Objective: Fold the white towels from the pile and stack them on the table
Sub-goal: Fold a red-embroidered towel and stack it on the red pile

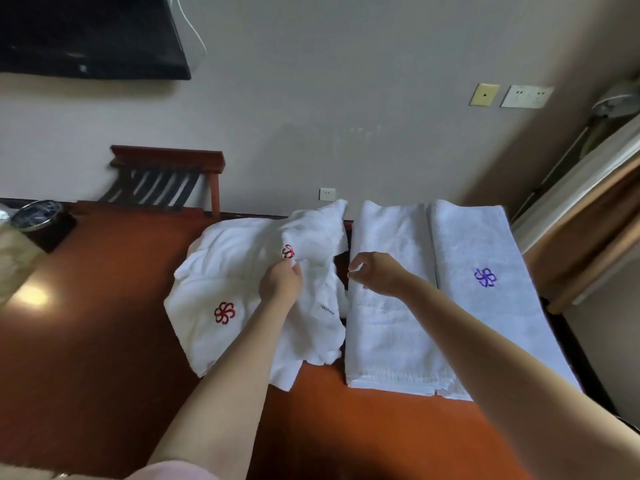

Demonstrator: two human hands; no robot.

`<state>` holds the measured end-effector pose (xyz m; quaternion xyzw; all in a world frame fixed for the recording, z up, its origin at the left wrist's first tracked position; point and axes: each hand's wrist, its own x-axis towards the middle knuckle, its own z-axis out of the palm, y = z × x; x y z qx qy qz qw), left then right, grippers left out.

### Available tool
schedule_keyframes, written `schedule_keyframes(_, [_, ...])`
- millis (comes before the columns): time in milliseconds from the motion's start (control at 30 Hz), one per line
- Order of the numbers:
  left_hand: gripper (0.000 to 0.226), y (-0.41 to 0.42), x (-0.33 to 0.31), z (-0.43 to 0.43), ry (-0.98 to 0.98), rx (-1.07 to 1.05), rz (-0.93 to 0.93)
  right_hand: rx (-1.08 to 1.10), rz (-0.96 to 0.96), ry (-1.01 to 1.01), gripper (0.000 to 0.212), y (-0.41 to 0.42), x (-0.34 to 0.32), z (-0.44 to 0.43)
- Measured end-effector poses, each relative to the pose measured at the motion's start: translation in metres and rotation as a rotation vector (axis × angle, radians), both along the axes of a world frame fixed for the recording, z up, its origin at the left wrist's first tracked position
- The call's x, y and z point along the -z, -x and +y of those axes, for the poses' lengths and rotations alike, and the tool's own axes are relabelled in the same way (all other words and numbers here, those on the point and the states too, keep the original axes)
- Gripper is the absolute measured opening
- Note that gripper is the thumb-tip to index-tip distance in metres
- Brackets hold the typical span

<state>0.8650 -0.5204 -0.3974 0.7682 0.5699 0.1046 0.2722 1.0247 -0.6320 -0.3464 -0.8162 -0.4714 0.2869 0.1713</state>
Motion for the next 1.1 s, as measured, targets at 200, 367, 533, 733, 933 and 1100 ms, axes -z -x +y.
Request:
schedule_keyframes(200, [0.045,-0.018,-0.080,-0.009,-0.144,0.074,-0.607,0.068,0.476,-0.220,0.070,0.015,-0.016,0.002])
schedule_keyframes(367, [0.034,-0.029,-0.152,-0.024,-0.174,0.213,-0.874,0.006,0.725,-0.512,0.101,0.017,-0.055,0.006])
schedule_keyframes(533, [0.042,-0.043,-0.196,-0.034,-0.174,0.155,-1.082,0.065,0.622,-0.691,0.046,0.013,-0.094,0.002])
schedule_keyframes(733, [0.030,-0.039,-0.156,-0.026,0.095,0.006,-1.084,0.132,0.744,-0.616,0.045,-0.003,-0.099,-0.019])
schedule_keyframes(933, [0.027,-0.040,-0.087,-0.052,0.483,0.189,-0.775,0.408,1.025,-0.812,0.049,-0.003,-0.103,-0.014])
schedule_keyframes(1100, [0.014,-0.020,-0.092,-0.068,0.488,0.043,-0.824,0.535,0.816,-0.850,0.048,0.012,-0.106,0.013])
